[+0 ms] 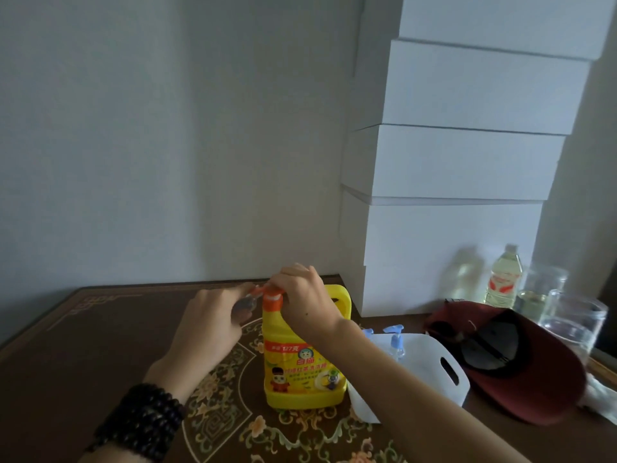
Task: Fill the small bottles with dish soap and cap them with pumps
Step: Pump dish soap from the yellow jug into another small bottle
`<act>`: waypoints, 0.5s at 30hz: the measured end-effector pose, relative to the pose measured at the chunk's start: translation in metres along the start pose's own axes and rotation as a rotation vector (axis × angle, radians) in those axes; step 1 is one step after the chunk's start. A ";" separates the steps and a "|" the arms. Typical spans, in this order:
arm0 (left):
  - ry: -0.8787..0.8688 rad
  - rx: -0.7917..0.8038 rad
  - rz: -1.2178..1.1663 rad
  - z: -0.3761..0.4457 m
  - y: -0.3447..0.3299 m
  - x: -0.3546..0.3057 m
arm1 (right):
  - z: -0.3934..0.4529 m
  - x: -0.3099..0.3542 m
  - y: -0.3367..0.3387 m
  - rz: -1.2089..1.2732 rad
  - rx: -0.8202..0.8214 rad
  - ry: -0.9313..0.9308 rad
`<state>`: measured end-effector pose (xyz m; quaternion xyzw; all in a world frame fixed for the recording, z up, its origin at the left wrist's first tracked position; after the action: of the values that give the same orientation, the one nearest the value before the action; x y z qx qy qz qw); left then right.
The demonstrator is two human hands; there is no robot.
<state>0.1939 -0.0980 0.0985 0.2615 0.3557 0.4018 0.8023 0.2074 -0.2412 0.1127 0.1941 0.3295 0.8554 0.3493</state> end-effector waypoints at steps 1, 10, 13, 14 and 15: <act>0.004 0.004 -0.014 -0.002 -0.002 0.002 | -0.003 -0.002 -0.004 0.004 -0.003 -0.012; -0.007 -0.001 -0.043 0.010 0.019 -0.008 | 0.019 0.011 0.025 -0.091 0.185 0.108; -0.005 -0.008 -0.019 0.010 0.022 -0.010 | 0.025 0.010 0.025 -0.125 0.212 0.102; -0.009 -0.022 -0.028 0.008 0.021 -0.011 | 0.023 0.009 0.023 -0.100 0.179 0.081; -0.015 -0.038 -0.041 0.006 0.019 -0.012 | 0.019 0.006 0.022 -0.052 0.125 0.046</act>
<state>0.1850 -0.0980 0.1198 0.2418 0.3471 0.3901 0.8179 0.2040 -0.2409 0.1427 0.1872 0.3953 0.8279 0.3510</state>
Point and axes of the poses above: each hand's wrist, its own z-axis towards the middle knuckle, its own y-axis out of the back of the hand, x = y × z, the point moved 6 cm from there along z, towards the middle knuckle, and after that the axes turned 7 degrees about y, right-handed, at the moved point
